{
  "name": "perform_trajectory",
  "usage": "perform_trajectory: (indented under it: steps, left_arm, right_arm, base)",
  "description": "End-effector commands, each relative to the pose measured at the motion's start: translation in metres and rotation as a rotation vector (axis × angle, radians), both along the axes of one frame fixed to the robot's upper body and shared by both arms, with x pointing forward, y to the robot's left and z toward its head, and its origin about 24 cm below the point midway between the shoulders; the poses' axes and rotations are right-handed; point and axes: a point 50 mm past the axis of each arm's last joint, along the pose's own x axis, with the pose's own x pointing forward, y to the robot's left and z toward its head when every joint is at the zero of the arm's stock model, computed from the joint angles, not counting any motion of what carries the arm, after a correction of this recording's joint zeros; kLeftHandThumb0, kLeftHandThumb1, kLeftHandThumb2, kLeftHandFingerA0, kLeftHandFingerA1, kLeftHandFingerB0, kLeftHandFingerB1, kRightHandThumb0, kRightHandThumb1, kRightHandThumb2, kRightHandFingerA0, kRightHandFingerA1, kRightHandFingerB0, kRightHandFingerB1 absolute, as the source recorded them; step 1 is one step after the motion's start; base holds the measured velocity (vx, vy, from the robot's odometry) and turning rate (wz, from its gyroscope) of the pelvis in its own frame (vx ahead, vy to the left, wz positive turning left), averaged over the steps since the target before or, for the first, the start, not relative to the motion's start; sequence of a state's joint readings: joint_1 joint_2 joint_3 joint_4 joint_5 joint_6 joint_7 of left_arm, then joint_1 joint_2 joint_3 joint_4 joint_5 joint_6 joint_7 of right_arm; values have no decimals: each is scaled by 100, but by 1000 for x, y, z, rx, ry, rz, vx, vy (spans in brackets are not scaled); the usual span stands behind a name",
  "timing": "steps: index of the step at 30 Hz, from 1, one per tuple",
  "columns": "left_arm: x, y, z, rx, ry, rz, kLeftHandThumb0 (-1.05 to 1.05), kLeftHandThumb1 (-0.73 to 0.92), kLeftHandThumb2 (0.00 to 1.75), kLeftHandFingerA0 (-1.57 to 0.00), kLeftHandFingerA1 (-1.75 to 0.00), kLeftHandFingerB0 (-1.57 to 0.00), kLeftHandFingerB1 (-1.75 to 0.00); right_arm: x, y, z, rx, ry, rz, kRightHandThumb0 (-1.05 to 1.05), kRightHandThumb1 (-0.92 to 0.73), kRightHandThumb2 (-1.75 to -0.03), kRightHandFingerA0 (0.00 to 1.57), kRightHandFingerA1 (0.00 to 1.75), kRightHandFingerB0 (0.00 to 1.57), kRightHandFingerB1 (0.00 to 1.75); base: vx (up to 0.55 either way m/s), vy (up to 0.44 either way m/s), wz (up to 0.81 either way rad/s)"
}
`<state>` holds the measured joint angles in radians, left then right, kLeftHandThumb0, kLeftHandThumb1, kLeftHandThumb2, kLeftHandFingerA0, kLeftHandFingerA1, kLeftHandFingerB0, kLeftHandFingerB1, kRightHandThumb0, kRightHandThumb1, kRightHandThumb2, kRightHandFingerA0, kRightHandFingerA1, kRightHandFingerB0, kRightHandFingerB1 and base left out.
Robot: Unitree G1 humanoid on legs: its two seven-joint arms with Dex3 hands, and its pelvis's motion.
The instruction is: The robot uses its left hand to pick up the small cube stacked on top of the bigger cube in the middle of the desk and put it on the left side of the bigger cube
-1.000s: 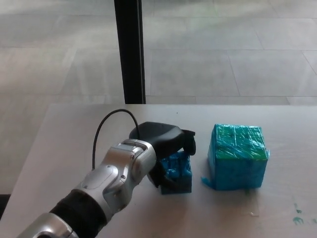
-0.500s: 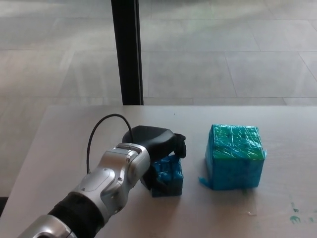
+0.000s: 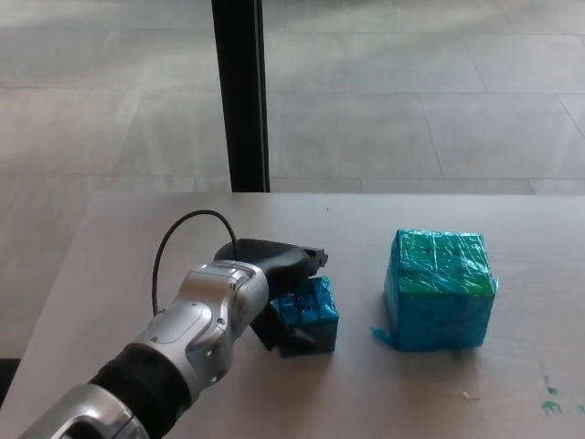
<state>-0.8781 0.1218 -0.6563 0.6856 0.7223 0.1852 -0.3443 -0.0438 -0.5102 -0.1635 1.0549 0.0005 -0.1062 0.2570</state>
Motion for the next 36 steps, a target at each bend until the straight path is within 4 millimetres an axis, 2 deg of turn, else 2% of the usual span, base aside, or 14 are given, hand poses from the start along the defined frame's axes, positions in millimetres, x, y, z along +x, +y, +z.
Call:
perform_trajectory:
  steps: [1, 11, 12, 15, 20, 22, 24, 26, 27, 28, 29, 30, 33, 36]
  left_arm:
    - [5, 4, 7, -27, 70, 54, -105, 68, 65, 0, 0, 0, 0]
    - [13, 25, 27, -149, 46, 126, -105, 73, 64, 0, 0, 0, 0]
    - [15, 47, 42, -215, 9, 158, -105, 73, 64, 0, 0, 0, 0]
    - [11, 70, 53, -245, -19, 208, -103, 72, 62, 0, 0, 0, 0]
    - [1, 134, 54, -286, -66, 323, -104, 77, 65, 0, 0, 0, 0]
    - [-9, 184, 45, -342, -60, 471, -105, 76, 62, 0, 0, 0, 0]
    - [-12, 196, 41, -345, -60, 498, -105, 76, 62, 0, 0, 0, 0]
    - [-30, 237, 34, -401, -61, 639, -105, 74, 60, 0, 0, 0, 0]
    - [-38, 250, 31, -415, -57, 687, -101, 55, 93, 0, 0, 0, 0]
    - [-48, 262, 27, -449, -56, 727, -101, 73, 63, 0, 0, 0, 0]
    - [-57, 275, 22, -505, -54, 776, -99, 53, 90, 0, 0, 0, 0]
    - [-74, 294, 13, -609, -59, 835, -100, 59, 100, 0, -13, 0, 0]
    - [-93, 311, 2, -717, -75, 891, -104, 63, 101, 0, -12, 0, 0]
    - [-137, 341, -31, -844, -70, 1065, -105, 64, 104, 0, -11, 0, 0]
  right_arm:
    - [-2, -7, 5, -20, 1, -2, -32, -61, -58, 68, 64, 61, 45]
    - [-5, -8, 7, -24, 1, 13, -36, -61, -58, 69, 69, 59, 44]
    - [-4, -9, 6, -35, 25, 9, -35, -61, -58, 69, 66, 60, 43]
    - [-4, -9, 6, -34, 29, 10, -34, -60, -58, 69, 66, 59, 44]
    - [-5, -11, 6, -24, 22, -9, -35, -60, -58, 70, 74, 61, 46]
    - [-7, -11, 8, -25, 2, -7, -34, -62, -58, 70, 73, 61, 47]
    - [-8, -11, 7, -24, 4, -10, -34, -62, -58, 70, 73, 61, 47]
    - [-7, -11, 7, -32, 11, -13, -32, -62, -58, 68, 67, 61, 47]
    - [-10, -11, 7, -32, 13, -8, -33, -62, -58, 68, 66, 60, 46]
    - [-11, -12, 7, -33, 13, -10, -34, -62, -58, 69, 69, 59, 46]
    - [-12, -12, 7, -29, 8, -7, -35, -62, -58, 68, 69, 59, 47]
    - [-12, -12, 7, -30, 8, -4, -36, -62, -58, 66, 68, 59, 46]
    - [-12, -13, 7, -36, 12, -14, -35, -62, -59, 69, 68, 61, 47]
    - [-10, -13, 8, -46, 21, -10, -33, -63, -59, 69, 66, 60, 46]
  base:
    - [0, 0, 0]
    - [0, 0, 0]
    - [0, 0, 0]
    - [0, 0, 0]
    - [0, 0, 0]
    - [0, 0, 0]
    - [0, 0, 0]
    - [0, 0, 0]
    - [0, 0, 0]
    - [0, 0, 0]
    - [0, 0, 0]
    - [0, 0, 0]
    - [0, 0, 0]
    - [0, 0, 0]
